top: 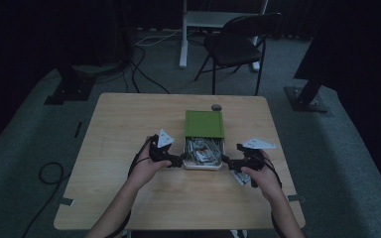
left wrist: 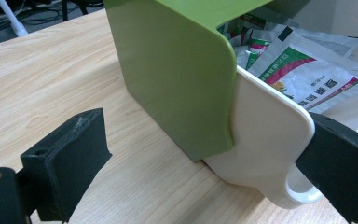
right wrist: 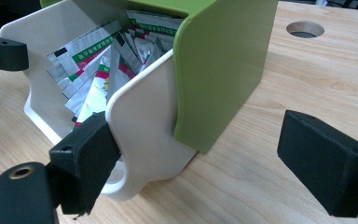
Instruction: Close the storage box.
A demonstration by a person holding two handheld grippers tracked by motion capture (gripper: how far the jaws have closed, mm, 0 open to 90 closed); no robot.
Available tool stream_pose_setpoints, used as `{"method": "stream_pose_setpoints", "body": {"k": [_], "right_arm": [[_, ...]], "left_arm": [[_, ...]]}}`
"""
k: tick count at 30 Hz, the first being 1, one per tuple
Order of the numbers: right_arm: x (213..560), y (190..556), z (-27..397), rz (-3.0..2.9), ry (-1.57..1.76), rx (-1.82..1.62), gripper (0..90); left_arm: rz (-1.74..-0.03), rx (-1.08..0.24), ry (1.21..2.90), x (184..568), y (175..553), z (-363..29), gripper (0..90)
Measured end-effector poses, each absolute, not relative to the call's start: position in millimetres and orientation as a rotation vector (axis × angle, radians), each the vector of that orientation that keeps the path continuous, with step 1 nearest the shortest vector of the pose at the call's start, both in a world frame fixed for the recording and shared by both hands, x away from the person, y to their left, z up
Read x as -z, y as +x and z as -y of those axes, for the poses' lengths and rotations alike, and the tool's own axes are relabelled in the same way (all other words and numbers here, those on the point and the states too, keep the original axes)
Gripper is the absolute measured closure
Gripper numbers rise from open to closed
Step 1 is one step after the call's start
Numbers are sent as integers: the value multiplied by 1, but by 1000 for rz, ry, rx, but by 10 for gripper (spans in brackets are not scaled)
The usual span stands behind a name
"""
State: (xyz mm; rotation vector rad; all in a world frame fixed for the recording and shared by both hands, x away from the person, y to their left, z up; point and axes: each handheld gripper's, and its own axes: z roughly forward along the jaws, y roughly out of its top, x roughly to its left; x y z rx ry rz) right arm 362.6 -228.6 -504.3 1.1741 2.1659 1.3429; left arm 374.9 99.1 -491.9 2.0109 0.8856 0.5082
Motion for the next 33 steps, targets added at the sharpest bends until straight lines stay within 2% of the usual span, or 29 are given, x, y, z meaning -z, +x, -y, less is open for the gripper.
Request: {"method": "stream_pose_setpoints", "body": {"k": [33], "right_arm": [[505, 377, 227, -2103, 1231, -1326, 129]], "left_arm": [[-925, -545, 1995, 493, 389, -95, 52]]}}
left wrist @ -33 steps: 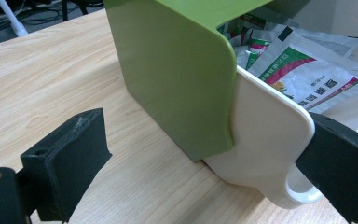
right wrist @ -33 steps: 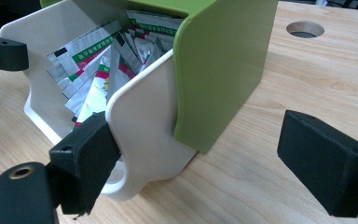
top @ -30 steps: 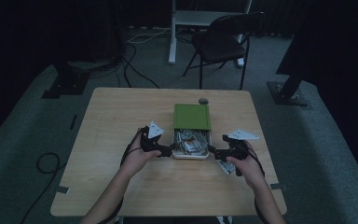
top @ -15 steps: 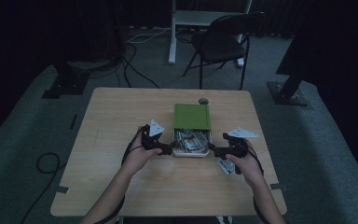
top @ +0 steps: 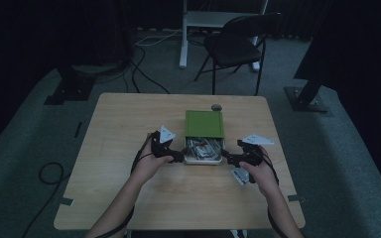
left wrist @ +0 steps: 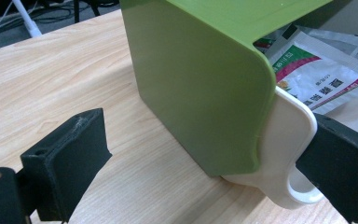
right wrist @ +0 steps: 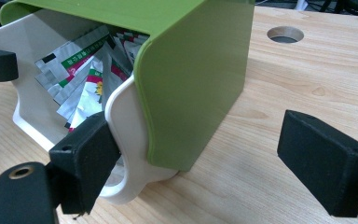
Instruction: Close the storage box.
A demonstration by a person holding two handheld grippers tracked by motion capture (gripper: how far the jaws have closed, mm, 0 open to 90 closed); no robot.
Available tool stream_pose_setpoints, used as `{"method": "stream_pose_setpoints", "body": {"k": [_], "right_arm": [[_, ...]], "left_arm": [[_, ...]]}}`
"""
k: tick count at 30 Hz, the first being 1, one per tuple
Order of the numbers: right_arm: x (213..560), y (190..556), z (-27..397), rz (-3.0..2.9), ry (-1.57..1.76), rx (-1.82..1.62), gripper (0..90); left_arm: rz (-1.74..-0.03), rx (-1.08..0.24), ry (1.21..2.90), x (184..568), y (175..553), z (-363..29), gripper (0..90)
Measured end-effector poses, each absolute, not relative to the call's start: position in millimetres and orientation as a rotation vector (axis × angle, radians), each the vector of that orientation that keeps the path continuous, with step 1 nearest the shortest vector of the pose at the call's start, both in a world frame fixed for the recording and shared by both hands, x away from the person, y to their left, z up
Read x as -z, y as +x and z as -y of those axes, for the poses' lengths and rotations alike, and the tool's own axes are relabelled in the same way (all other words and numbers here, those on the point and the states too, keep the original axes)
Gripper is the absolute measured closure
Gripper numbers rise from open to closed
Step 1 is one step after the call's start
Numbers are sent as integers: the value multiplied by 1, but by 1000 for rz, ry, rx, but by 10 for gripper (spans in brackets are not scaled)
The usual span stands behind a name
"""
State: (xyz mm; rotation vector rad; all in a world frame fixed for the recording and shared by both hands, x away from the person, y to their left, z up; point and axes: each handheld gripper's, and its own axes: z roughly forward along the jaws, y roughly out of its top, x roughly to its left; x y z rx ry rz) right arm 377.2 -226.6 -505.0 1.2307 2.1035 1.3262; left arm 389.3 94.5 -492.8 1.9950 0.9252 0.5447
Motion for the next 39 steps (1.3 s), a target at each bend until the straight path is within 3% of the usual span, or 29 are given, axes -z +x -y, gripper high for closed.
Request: {"method": "stream_pose_setpoints", "body": {"k": [39], "right_arm": [[506, 390, 221, -2018, 1309, -1292, 122]], "left_arm": [[-960, -591, 1979, 493, 404, -91, 53]]}}
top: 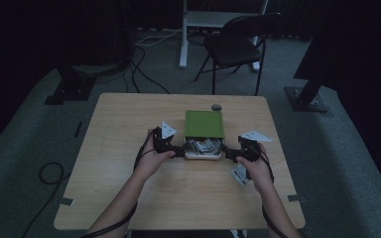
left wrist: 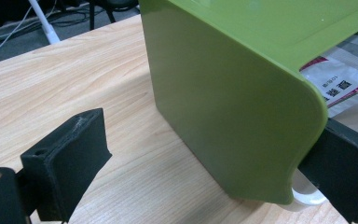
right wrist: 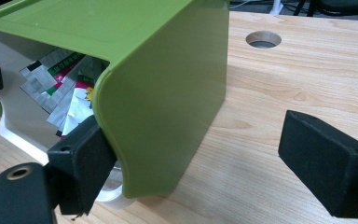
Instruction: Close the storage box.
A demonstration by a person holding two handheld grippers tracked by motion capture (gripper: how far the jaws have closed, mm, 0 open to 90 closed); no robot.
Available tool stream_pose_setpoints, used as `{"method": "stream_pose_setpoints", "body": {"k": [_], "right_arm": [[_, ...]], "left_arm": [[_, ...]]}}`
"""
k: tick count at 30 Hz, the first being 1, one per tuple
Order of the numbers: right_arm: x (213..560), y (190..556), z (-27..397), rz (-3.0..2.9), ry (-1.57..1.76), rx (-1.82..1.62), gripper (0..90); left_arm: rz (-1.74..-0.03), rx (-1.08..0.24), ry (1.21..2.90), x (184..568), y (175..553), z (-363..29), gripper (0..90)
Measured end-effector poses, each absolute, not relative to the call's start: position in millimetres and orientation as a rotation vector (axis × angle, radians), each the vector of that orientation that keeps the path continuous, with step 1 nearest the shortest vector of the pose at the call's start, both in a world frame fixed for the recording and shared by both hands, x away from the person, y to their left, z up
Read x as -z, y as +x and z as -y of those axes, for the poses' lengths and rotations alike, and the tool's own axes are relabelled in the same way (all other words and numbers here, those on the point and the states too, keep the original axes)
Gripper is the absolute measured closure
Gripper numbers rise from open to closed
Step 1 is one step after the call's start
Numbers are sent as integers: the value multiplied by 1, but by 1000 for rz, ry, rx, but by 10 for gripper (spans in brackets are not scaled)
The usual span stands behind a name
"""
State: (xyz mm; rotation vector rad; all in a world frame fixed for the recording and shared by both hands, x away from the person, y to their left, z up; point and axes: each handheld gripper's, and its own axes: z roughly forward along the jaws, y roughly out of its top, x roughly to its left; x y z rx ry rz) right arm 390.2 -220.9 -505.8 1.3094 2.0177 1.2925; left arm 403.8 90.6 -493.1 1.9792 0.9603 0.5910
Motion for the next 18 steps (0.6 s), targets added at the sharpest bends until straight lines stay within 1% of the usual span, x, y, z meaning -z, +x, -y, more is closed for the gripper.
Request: {"method": "stream_pose_setpoints", "body": {"k": [9, 11, 18], "right_arm": [[508, 391, 222, -2004, 1316, -1311, 115], [507, 390, 222, -2002, 1306, -1319, 132], [501, 386, 223, -1973, 1296, -1368, 131]], "left_arm": [[-968, -582, 1974, 496, 404, -89, 54], [-967, -578, 1980, 496, 403, -89, 54], [-952, -550, 1954, 492, 394, -88, 54]]}}
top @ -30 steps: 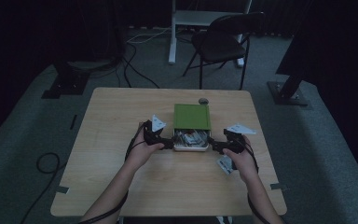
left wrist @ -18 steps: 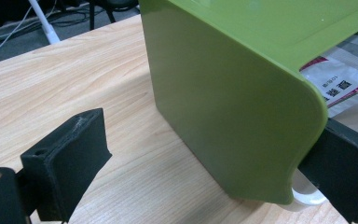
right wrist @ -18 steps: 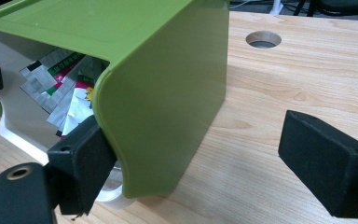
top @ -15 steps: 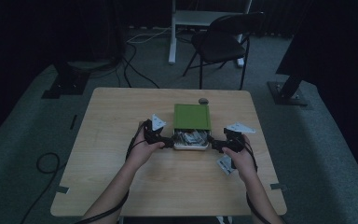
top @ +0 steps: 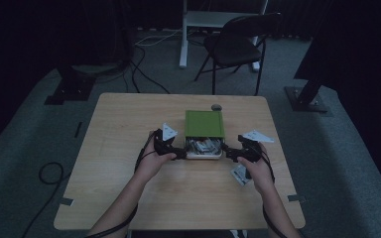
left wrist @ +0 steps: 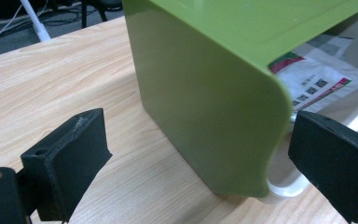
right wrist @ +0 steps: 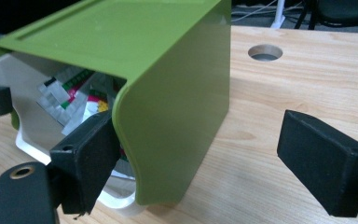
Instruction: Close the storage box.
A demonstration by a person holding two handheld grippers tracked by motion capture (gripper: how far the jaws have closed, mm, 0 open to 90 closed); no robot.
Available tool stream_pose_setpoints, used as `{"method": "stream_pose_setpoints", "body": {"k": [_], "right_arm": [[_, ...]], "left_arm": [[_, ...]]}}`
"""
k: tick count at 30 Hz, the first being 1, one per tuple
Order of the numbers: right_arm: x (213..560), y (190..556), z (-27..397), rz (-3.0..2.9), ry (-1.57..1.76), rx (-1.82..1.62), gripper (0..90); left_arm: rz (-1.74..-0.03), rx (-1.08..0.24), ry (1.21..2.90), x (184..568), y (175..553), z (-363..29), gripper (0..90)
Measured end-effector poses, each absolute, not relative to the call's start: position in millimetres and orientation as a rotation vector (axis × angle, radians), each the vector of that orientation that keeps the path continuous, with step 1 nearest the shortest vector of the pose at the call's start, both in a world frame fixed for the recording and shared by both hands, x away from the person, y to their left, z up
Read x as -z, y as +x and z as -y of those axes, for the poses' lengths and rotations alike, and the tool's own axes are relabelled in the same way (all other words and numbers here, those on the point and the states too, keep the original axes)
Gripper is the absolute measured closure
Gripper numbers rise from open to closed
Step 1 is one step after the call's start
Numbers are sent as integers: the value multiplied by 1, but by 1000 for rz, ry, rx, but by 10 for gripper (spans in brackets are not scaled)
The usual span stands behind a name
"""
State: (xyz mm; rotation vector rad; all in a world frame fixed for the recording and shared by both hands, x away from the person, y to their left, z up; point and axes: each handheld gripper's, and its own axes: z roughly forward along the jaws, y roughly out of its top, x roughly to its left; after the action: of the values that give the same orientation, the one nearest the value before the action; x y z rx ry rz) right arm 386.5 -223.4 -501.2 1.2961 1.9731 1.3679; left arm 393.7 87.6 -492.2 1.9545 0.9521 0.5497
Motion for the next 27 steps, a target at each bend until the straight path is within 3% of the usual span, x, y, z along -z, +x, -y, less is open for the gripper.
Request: {"method": "stream_pose_setpoints", "body": {"k": [27], "right_arm": [[495, 367, 244, -1954, 1262, -1324, 128]], "left_arm": [[-988, -599, 1898, 480, 375, -110, 53]]}}
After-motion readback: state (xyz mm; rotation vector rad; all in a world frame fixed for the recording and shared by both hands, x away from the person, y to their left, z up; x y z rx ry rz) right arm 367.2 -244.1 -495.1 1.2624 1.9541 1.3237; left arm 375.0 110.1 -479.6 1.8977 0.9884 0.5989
